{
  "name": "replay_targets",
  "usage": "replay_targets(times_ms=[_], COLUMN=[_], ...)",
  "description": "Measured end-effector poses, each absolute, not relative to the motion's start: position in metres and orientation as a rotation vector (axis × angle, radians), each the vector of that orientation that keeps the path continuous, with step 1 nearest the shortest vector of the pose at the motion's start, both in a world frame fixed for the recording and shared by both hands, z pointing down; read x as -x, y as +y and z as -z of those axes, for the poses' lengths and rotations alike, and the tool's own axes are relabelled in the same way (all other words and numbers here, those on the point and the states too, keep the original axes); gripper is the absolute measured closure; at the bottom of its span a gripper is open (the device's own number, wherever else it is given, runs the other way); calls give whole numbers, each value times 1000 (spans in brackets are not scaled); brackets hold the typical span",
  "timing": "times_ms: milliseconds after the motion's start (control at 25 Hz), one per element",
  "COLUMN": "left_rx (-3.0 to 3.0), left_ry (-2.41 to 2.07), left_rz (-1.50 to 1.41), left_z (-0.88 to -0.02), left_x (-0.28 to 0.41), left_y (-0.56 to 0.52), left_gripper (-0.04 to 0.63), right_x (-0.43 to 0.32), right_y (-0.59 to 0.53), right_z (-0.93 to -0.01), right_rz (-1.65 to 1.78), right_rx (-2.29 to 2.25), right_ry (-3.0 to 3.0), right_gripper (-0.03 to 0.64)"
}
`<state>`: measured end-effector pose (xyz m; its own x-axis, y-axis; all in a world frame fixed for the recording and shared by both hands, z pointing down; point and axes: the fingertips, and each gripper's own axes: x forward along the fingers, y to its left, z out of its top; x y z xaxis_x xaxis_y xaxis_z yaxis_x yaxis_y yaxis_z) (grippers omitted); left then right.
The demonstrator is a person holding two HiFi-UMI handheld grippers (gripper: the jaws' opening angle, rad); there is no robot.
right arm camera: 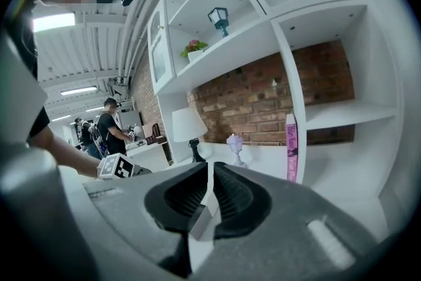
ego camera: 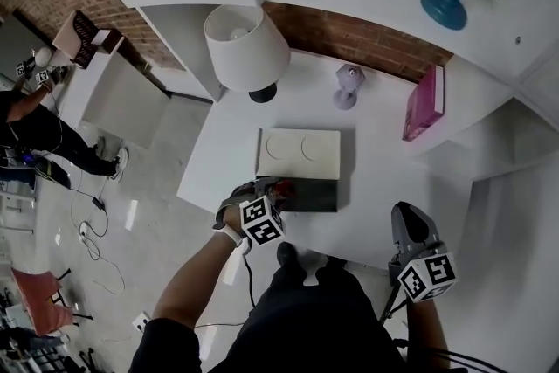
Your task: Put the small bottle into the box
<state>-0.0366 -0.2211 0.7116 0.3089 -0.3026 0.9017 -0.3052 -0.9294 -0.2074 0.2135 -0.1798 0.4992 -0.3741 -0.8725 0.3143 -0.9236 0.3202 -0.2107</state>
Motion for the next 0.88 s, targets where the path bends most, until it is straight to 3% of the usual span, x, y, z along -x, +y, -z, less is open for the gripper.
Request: replay_targets(times_ms=[360, 880], left_rx=[-2445, -2368], left_ry=[-250, -162], left_rz=[-2078, -2229], left_z=[-748, -767], left_x=[31, 29], left_y=[-213, -217], left_gripper=[390, 387], right_x=[-218, -216], right_y=[-180, -183], right_z=[-508, -513], right_rz=[-574, -614], right_rx=[-1684, -1662], right_ry=[-2426, -2430], right_gripper=[592, 595])
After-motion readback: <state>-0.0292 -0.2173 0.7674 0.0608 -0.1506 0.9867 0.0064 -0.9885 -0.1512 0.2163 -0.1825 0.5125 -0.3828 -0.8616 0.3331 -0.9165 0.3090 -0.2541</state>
